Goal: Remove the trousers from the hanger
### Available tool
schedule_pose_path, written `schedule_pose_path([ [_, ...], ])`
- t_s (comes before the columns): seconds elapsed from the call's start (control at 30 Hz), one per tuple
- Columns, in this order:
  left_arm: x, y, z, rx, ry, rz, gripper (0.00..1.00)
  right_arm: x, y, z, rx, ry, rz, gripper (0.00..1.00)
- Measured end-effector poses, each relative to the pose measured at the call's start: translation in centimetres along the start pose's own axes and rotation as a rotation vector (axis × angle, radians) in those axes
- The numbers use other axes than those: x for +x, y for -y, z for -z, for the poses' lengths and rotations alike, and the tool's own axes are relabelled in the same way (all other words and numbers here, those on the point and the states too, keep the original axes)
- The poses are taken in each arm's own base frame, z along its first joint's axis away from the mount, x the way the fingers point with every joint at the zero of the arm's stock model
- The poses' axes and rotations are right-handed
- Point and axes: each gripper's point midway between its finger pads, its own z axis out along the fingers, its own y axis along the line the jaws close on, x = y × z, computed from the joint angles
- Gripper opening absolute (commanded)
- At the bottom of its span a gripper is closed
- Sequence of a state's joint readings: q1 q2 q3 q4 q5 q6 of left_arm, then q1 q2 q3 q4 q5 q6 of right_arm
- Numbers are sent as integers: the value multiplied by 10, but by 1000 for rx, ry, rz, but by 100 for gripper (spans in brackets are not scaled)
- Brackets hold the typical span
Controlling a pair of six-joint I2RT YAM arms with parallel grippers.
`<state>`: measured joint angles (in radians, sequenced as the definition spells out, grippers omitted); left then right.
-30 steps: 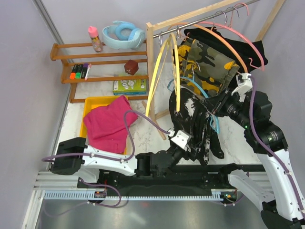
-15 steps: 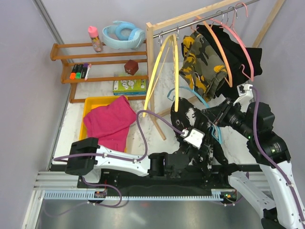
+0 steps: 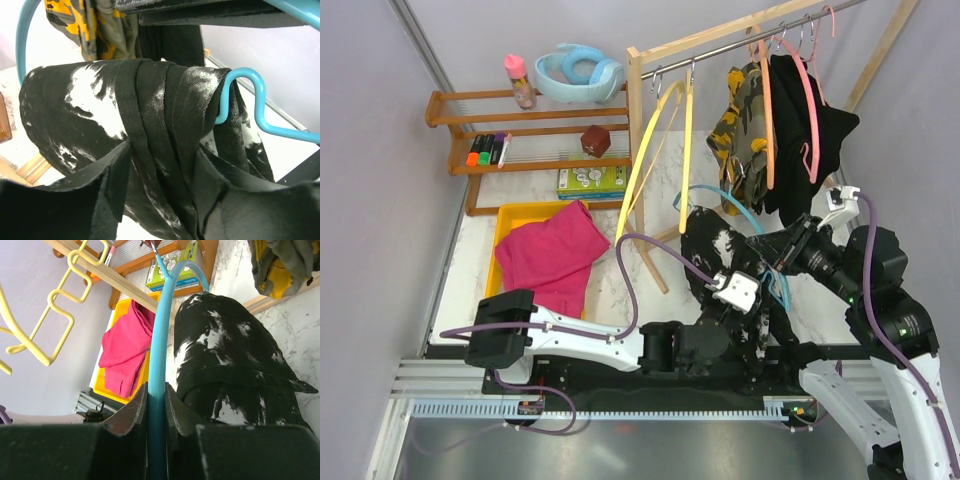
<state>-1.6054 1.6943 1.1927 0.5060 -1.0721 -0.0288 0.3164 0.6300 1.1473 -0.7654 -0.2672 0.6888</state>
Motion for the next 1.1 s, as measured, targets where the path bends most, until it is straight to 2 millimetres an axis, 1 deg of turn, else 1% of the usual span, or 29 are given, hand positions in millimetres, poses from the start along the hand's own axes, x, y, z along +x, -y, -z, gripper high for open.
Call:
schedule_pose_path([
  [0.03, 0, 0, 0, 0, 0, -1, 47, 0, -1, 1, -3, 0, 0, 0],
  [0.1, -1, 2, -1, 0, 1, -11, 42, 1, -2, 3, -10, 2, -3, 0],
  [0.13, -2, 3, -2, 0, 0, -17, 36, 1, -2, 4, -12, 2, -3, 0],
  [0.2, -2, 3, -2, 1, -2, -31, 27, 2, -3, 6, -16, 3, -5, 0],
  [0.23, -2, 3, -2, 1, -4, -39, 16, 2, -4, 8, -21, 3, -4, 0],
  [0.3, -3, 3, -2, 3, -7, -50, 5, 3, -5, 10, -25, 5, -5, 0],
  [0.33, -3, 4, -2, 4, -9, -57, 2, 4, -4, 10, -26, 6, -6, 0],
  [0.5, -1, 8, 2, 22, -17, -82, 2, 8, 0, 12, -21, 7, -3, 0],
  [0.63, -3, 14, 10, 59, -20, -122, 2, 15, 9, 9, -3, 2, 2, 0],
  [0.8, -23, 22, 32, 114, 7, -176, 2, 31, 24, 4, 23, -28, -5, 0],
  [0.93, -36, 25, 44, 144, 30, -246, 2, 44, 33, 4, 29, -46, -10, 0],
  [1.03, -50, 25, 53, 162, 53, -287, 2, 49, 38, 6, 38, -49, -6, 0],
  [1.1, -64, 23, 59, 174, 72, -303, 2, 51, 41, 7, 43, -49, -5, 0],
])
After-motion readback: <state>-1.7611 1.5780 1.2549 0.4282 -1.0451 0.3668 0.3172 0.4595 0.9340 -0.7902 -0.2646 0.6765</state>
